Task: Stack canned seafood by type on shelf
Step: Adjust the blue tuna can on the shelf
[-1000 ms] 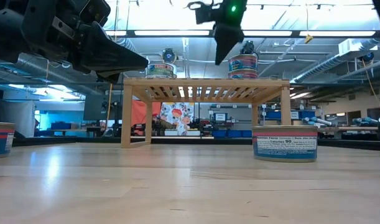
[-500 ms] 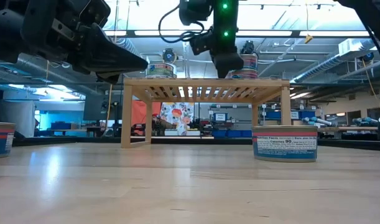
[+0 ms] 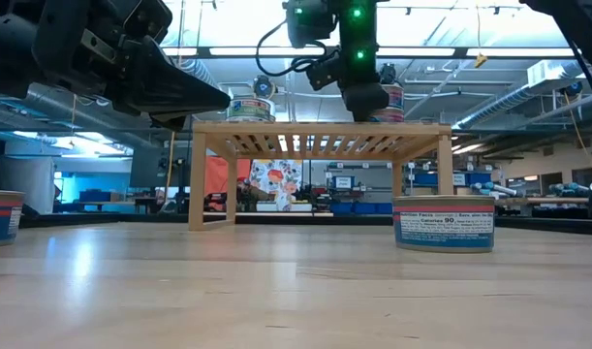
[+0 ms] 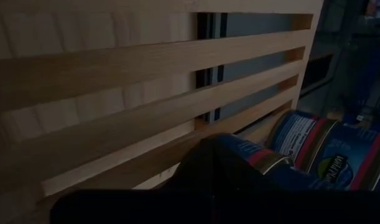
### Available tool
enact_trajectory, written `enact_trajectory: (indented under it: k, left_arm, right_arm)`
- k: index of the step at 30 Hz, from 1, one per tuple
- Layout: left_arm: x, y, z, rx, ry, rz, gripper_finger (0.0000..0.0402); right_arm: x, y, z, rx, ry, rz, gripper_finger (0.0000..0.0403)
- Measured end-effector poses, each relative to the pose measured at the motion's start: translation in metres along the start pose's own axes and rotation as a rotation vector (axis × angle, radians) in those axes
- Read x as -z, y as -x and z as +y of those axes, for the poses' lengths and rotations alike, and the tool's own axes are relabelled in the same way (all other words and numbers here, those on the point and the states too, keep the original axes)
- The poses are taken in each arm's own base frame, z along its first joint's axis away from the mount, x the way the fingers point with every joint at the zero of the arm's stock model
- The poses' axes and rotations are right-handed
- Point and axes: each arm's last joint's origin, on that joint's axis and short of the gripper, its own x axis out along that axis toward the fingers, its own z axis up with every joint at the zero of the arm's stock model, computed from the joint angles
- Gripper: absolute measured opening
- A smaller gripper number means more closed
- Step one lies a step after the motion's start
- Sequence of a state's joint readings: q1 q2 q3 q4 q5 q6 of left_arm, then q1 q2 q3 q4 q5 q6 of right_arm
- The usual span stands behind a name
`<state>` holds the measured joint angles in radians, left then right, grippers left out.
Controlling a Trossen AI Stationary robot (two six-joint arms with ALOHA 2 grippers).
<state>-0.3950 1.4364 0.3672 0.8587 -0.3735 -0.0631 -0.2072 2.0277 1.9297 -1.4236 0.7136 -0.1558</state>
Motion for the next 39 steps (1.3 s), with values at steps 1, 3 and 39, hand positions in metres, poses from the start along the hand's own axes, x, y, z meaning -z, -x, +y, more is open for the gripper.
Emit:
enact_trajectory:
  k: [1, 3, 39]
  left_arm:
    - [0.0, 0.0, 0.0, 0.0, 0.001, 0.0, 0.0005]
    - [0.0, 0.0, 0.0, 0.0, 0.001, 0.0, 0.0005]
    - [0.001, 0.0, 0.0, -0.001, 0.015, 0.012, 0.0005]
  right_arm:
    - [0.0, 0.0, 0.0, 0.0, 0.0, 0.0, 0.0006]
    - [0.0, 0.0, 0.0, 0.0, -0.002, -0.003, 0.0006]
    - [0.014, 0.046, 0.008, -0.137, -0.061, -0.052, 0.0007]
